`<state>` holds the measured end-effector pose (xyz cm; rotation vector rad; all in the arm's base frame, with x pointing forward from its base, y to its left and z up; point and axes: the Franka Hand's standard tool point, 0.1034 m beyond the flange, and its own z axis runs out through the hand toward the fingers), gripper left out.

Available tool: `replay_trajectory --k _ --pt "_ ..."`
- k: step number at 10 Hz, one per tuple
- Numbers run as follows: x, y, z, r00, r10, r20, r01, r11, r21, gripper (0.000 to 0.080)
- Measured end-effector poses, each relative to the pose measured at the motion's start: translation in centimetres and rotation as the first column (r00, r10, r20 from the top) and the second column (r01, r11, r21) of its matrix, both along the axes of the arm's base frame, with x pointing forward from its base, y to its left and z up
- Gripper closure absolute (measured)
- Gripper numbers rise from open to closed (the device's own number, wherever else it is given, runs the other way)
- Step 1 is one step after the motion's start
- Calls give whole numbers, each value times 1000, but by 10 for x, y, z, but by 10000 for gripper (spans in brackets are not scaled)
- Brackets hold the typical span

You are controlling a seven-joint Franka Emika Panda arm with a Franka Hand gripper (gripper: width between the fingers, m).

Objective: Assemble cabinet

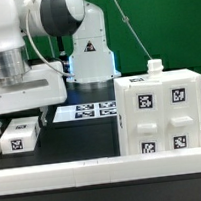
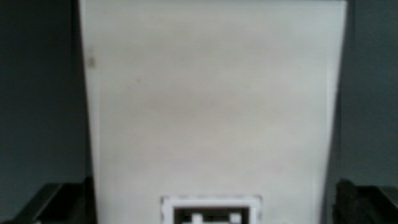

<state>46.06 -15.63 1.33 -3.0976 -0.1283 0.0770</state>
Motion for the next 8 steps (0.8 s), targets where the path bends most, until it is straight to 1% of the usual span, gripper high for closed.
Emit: replay_trajectory --k 1,2,3,8 --pt "-1 0 -3 1000 0 -2 0 1000 -1 151" --pt "-1 0 -3 1000 1 -2 -1 1000 -1 151" --pt "-1 0 -3 1000 1 -2 -1 1000 -1 238" --pt "-1 0 -3 1000 1 -2 -1 1000 -1 246"
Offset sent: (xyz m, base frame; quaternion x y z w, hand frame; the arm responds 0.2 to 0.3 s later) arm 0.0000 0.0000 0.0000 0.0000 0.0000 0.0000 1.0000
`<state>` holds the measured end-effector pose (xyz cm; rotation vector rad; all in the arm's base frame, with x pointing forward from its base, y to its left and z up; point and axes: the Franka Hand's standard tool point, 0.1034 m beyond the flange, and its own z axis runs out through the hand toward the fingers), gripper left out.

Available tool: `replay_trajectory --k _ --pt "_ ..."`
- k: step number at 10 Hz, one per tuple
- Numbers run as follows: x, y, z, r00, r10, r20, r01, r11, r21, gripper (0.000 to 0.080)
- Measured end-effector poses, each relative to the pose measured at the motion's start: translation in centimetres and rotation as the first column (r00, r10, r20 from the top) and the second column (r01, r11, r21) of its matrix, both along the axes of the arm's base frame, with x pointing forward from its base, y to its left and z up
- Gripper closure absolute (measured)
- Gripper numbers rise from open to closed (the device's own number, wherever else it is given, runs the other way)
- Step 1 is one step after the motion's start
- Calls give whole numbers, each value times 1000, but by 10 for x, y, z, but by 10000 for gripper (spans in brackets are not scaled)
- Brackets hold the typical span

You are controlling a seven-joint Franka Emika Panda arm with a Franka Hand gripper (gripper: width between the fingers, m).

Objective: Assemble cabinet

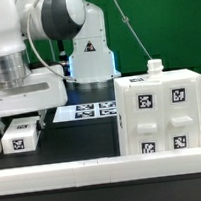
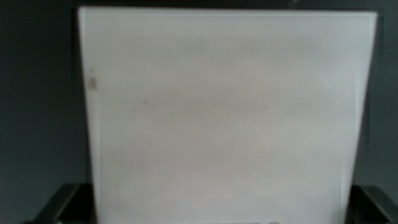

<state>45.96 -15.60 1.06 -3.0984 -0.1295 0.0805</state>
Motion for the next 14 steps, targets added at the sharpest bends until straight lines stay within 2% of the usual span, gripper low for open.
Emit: replay_trajectory --k 2,5,6,7,8,11,12,14 --pt "2 4 3 1000 -19 -5 20 1000 3 246" --pt "26 50 66 996 -87 -15 88 995 39 245" --pt "35 72 88 995 -97 -24 98 994 43 245" --pt "40 82 95 996 -85 -10 85 995 49 245" --pt "32 79 89 996 -87 -20 88 994 58 245" --pt "34 82 90 996 -85 -19 86 995 53 245" --pt "45 91 101 997 -83 -4 83 996 41 245" --pt "74 126 131 997 -76 18 75 996 43 245"
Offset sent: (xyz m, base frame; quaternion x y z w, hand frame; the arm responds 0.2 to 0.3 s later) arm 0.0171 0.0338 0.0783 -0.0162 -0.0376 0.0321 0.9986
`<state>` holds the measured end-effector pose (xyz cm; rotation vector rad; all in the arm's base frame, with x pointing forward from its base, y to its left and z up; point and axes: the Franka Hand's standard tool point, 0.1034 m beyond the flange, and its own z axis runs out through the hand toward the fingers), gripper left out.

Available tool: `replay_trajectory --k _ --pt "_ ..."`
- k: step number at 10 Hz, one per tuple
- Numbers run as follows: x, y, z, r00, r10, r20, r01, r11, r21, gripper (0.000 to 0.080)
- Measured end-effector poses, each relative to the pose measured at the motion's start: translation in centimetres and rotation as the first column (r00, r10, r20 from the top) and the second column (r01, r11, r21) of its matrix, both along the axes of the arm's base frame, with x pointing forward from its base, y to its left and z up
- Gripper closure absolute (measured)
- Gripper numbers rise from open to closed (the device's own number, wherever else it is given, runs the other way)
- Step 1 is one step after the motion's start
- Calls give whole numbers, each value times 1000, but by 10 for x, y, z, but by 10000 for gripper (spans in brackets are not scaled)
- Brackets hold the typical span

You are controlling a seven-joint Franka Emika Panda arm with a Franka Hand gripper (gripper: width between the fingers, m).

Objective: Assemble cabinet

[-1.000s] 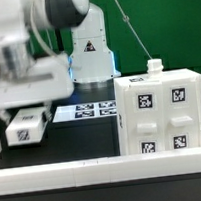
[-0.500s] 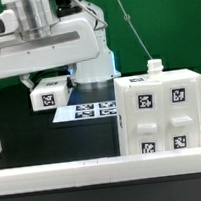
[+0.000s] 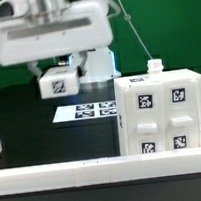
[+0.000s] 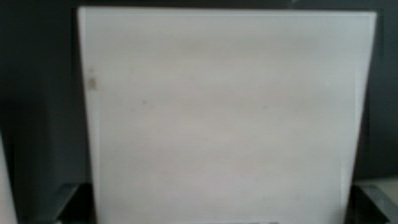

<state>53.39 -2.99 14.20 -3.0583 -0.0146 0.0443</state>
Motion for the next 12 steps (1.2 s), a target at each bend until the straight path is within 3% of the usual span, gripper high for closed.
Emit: replay_trajectory --k 2,3,7,8,9,12 --pt "31 38 30 999 -44 -14 44 999 13 245" --pt "38 44 33 999 -34 -9 34 999 14 245" --pt "35 44 31 999 -33 -14 33 999 6 245" --pt "38 52 36 1000 2 6 -2 1000 -31 245" --pt "43 67 42 1000 4 12 -3 999 -41 245" --pt "63 103 48 1000 -4 29 6 999 -38 245"
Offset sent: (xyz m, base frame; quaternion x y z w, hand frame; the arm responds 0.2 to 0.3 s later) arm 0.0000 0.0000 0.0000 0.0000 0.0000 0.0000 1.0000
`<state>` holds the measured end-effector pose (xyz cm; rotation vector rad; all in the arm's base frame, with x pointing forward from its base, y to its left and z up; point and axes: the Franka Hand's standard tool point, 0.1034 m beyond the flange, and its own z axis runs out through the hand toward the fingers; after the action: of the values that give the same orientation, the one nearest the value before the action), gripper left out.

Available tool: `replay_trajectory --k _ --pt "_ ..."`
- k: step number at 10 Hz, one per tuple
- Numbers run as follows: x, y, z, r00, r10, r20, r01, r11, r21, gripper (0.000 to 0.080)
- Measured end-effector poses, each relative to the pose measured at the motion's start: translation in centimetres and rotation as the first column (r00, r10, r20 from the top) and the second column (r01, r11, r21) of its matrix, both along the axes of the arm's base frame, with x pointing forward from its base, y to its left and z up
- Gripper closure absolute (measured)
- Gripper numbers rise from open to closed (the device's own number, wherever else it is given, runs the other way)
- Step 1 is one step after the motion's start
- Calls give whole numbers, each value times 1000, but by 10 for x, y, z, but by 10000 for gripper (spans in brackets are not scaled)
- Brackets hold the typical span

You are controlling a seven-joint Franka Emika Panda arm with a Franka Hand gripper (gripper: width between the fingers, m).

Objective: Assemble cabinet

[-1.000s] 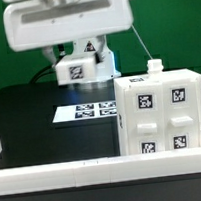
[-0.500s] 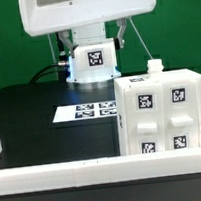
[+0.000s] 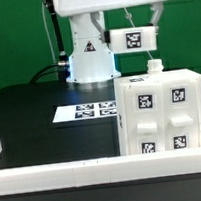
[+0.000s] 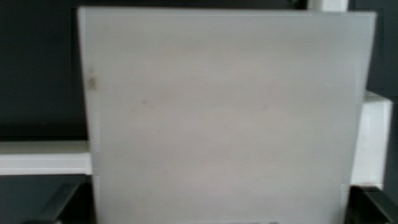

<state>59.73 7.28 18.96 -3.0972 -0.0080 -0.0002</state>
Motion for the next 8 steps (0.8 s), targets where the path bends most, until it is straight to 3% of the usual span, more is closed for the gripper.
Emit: replay_trajectory --k 5,8 --pt "-4 22 -15 1000 -1 -20 1 1000 -1 245" --pt "4 27 -19 1000 7 14 -7 1000 1 245"
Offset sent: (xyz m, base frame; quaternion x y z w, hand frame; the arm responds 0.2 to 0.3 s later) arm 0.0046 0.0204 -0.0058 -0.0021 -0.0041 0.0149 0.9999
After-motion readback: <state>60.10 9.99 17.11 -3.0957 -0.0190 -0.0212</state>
